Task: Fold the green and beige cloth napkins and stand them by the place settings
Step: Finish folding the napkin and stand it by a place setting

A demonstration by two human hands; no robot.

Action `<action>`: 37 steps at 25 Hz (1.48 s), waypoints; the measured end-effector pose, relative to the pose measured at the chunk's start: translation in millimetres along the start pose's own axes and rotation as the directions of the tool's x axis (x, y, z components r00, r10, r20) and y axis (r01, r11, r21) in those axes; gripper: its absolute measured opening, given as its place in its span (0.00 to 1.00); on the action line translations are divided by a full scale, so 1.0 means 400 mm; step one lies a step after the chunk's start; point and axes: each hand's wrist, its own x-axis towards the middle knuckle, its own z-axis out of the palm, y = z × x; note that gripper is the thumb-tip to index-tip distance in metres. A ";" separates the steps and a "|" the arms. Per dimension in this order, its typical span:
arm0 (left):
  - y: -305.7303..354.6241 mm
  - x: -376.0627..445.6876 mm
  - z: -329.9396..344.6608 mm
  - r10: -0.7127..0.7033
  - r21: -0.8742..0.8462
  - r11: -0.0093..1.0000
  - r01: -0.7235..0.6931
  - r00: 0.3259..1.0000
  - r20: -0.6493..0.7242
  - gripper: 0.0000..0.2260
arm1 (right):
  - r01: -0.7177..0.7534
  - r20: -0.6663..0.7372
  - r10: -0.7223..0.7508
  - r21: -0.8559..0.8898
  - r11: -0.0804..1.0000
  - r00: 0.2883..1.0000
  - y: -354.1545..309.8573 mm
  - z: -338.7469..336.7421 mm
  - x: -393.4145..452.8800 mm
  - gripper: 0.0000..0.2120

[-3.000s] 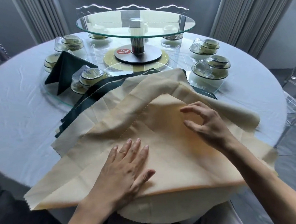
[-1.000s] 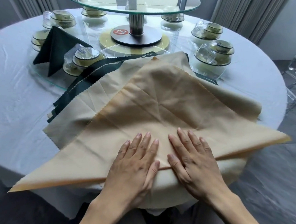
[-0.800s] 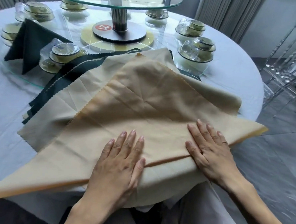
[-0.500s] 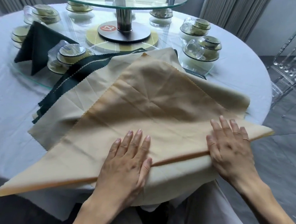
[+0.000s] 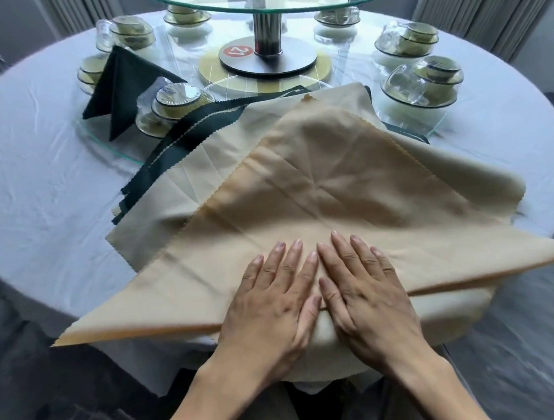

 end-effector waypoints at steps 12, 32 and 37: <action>-0.303 -0.151 -0.089 0.039 -0.224 0.974 -0.010 0.991 0.126 0.26 | -0.023 0.045 0.024 -0.027 0.999 0.999 0.000 -0.003 -0.002 0.26; -0.475 -0.241 -0.138 -0.394 -0.917 0.393 0.064 0.913 -0.105 0.20 | 0.015 0.175 -0.002 -0.077 0.997 0.985 -0.006 -0.009 0.010 0.34; -0.457 -0.193 -0.158 -0.444 -0.964 0.253 -0.074 0.877 -0.184 0.11 | 0.062 0.090 -0.065 0.038 0.997 0.994 -0.002 -0.033 0.012 0.31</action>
